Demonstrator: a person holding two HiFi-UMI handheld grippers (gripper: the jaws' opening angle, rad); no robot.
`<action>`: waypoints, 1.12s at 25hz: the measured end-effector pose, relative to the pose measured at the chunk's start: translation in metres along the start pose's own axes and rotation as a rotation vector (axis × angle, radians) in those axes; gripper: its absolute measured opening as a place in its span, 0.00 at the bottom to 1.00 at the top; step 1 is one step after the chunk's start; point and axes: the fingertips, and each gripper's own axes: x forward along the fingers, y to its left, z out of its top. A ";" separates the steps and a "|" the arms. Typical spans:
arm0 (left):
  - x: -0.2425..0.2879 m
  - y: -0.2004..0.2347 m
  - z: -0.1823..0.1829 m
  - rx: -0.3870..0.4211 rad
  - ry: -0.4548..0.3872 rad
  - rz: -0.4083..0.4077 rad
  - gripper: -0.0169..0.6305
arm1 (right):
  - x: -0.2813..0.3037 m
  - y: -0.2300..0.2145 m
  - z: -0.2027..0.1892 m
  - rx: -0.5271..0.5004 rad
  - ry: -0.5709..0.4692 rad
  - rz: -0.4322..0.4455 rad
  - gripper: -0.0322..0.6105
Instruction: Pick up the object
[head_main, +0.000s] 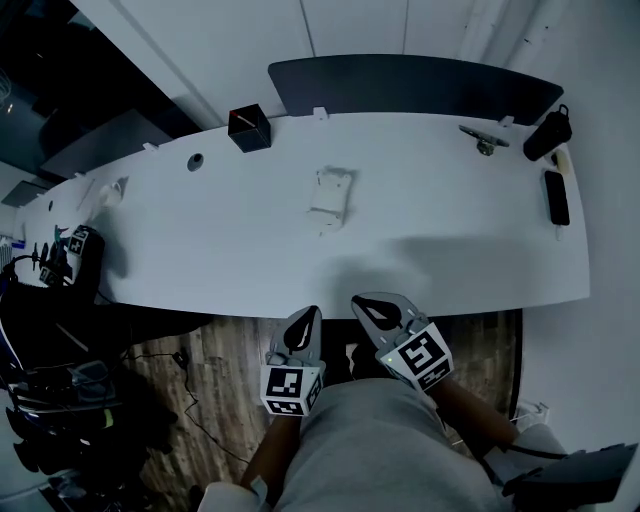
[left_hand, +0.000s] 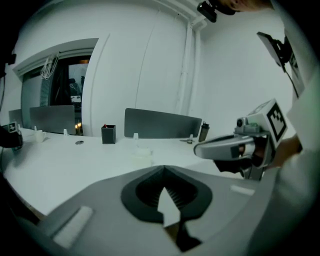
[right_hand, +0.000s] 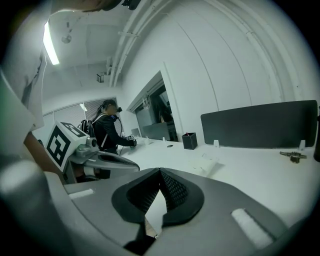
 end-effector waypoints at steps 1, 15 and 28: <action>0.005 0.004 0.001 0.005 0.006 -0.002 0.03 | 0.005 -0.004 0.001 -0.005 0.007 0.000 0.05; 0.086 0.087 0.030 0.056 0.067 -0.166 0.03 | 0.099 -0.054 0.000 -0.165 0.293 -0.146 0.27; 0.107 0.141 0.018 0.055 0.124 -0.280 0.03 | 0.194 -0.119 -0.044 -0.531 0.792 -0.139 0.41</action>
